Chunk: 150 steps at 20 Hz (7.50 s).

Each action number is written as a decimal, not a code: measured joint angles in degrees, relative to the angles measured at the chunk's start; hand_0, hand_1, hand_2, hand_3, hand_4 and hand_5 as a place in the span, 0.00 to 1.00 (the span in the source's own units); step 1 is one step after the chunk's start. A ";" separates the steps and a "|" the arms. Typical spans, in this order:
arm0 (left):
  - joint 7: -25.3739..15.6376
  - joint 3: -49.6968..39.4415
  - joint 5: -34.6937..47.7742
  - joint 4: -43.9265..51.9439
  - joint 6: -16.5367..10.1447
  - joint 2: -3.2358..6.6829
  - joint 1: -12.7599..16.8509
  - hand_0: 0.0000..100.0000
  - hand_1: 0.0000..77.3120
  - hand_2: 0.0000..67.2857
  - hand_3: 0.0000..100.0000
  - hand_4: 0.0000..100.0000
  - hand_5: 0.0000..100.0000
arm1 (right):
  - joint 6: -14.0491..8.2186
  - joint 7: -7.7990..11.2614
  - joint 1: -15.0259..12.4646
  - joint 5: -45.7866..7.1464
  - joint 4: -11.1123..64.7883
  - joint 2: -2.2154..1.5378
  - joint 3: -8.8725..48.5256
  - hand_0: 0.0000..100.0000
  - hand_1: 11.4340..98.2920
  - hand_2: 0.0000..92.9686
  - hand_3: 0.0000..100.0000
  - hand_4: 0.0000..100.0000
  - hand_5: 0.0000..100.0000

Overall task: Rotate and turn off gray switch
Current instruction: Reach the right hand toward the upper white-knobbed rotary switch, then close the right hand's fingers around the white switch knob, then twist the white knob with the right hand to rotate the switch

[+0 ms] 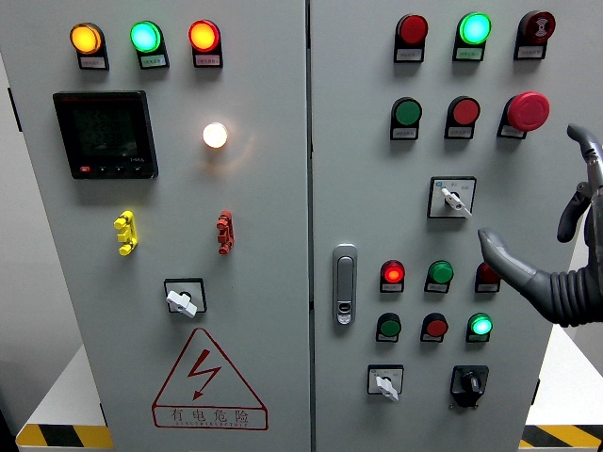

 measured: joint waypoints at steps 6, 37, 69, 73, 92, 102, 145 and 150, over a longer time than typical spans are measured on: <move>-0.01 0.00 0.00 0.00 0.00 0.00 0.00 0.00 0.00 0.20 0.18 0.09 0.12 | 2.21 -0.07 0.32 0.87 -0.18 0.01 0.21 0.00 0.35 0.36 0.91 0.99 1.00; -0.04 0.00 0.00 0.00 0.00 -0.01 0.00 0.00 0.00 0.20 0.18 0.09 0.12 | 4.22 -4.04 9.54 1.88 -13.02 -0.08 -0.43 0.00 0.29 0.67 0.90 1.00 1.00; -0.07 0.00 0.00 0.00 0.00 -0.01 0.00 0.00 0.00 0.20 0.18 0.10 0.12 | 3.78 -4.56 11.75 1.81 -18.22 -0.08 -2.68 0.00 0.25 0.70 0.93 1.00 1.00; -0.01 0.00 0.00 0.00 0.00 -0.01 0.00 0.00 0.00 0.20 0.18 0.10 0.12 | 3.78 -4.53 12.07 1.85 -18.36 -0.08 -2.73 0.00 0.25 0.71 0.93 1.00 1.00; -0.06 0.00 0.00 0.00 0.00 0.00 0.00 0.00 0.00 0.20 0.18 0.10 0.12 | 3.77 -5.96 12.90 1.39 -19.86 -0.08 -3.79 0.26 0.25 0.73 0.95 1.00 1.00; 0.00 0.00 0.00 0.00 0.00 0.00 0.00 0.00 0.00 0.20 0.18 0.10 0.12 | 3.70 -6.05 13.23 1.31 -19.93 -0.08 -4.00 0.49 0.24 0.73 0.95 1.00 1.00; 0.00 0.00 0.00 0.00 0.00 0.00 0.00 0.00 0.00 0.20 0.18 0.10 0.12 | 3.81 -8.71 13.80 1.00 -20.43 -0.05 -5.23 0.70 0.29 0.79 0.95 1.00 1.00; -0.02 0.00 0.00 0.00 0.00 -0.01 0.00 0.00 0.00 0.20 0.18 0.10 0.12 | 3.59 -8.79 13.46 1.03 -19.93 0.04 -5.23 0.77 0.22 0.73 0.95 0.98 1.00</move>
